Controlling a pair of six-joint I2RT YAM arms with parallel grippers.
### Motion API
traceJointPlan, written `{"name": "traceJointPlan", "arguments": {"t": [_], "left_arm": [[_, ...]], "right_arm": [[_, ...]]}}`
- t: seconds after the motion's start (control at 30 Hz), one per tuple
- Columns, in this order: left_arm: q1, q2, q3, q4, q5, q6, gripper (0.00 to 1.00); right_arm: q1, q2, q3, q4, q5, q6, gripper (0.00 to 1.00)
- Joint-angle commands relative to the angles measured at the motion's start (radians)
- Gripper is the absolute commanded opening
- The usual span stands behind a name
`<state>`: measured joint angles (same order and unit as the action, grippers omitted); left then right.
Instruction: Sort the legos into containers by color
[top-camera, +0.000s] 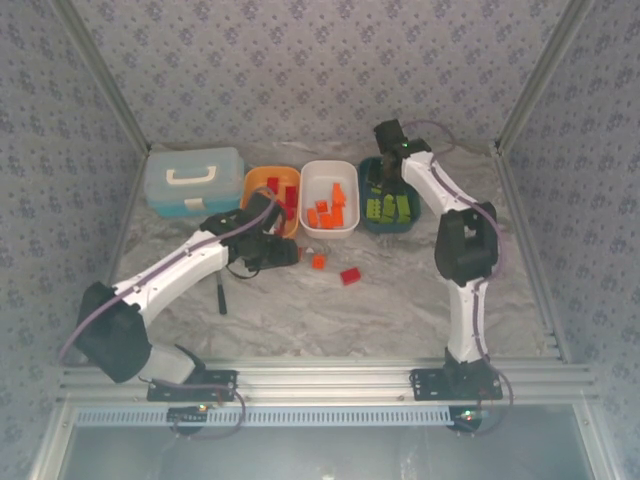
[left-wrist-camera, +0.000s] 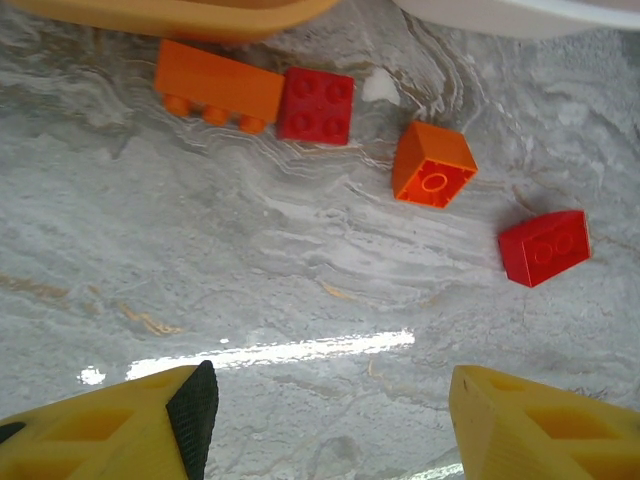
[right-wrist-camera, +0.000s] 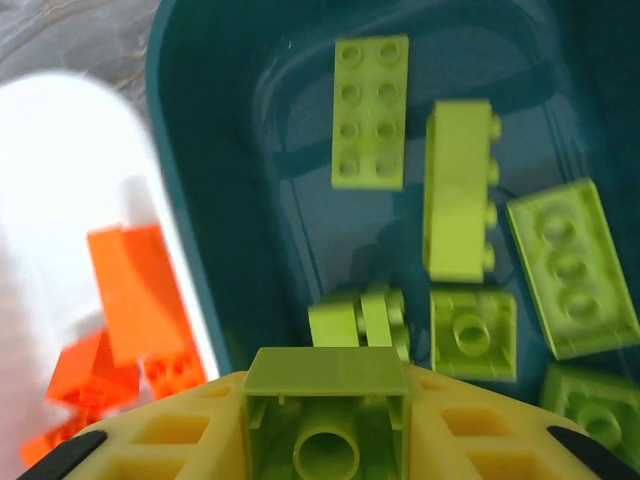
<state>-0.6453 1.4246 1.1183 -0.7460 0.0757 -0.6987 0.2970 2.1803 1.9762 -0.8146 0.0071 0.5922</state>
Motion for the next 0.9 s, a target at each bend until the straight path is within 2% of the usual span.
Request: {"name": "traceJointPlan", "arguments": {"t": [0.0,0.2,0.37,0.53,0.67,0.87], "left_arm": [[-0.016,0.024,0.046,0.014,0.026,0.035,0.65],[-0.044,0.098,0.099,0.015,0.038,0.085,0.65],[-0.086,0.201,0.158,0.01,0.027,0.141,0.66],[-0.112,0.306,0.213,0.024,0.018,0.154,0.68],[-0.13,0.386,0.272,0.02,-0.016,0.169,0.68],[-0.174,0.516,0.379,-0.006,-0.092,0.202,0.69]], "right_arm": [[-0.029,0.123,0.161,-0.103,-0.051,0.02,0.38],[-0.041,0.264,0.312,-0.154,-0.102,0.022,0.4],[-0.045,0.304,0.319,-0.146,-0.142,0.024,0.42],[-0.044,0.305,0.322,-0.166,-0.141,0.006,0.56],[-0.042,0.258,0.322,-0.183,-0.117,-0.013,0.61],[-0.013,0.058,0.224,-0.162,-0.06,-0.045,0.63]]}}
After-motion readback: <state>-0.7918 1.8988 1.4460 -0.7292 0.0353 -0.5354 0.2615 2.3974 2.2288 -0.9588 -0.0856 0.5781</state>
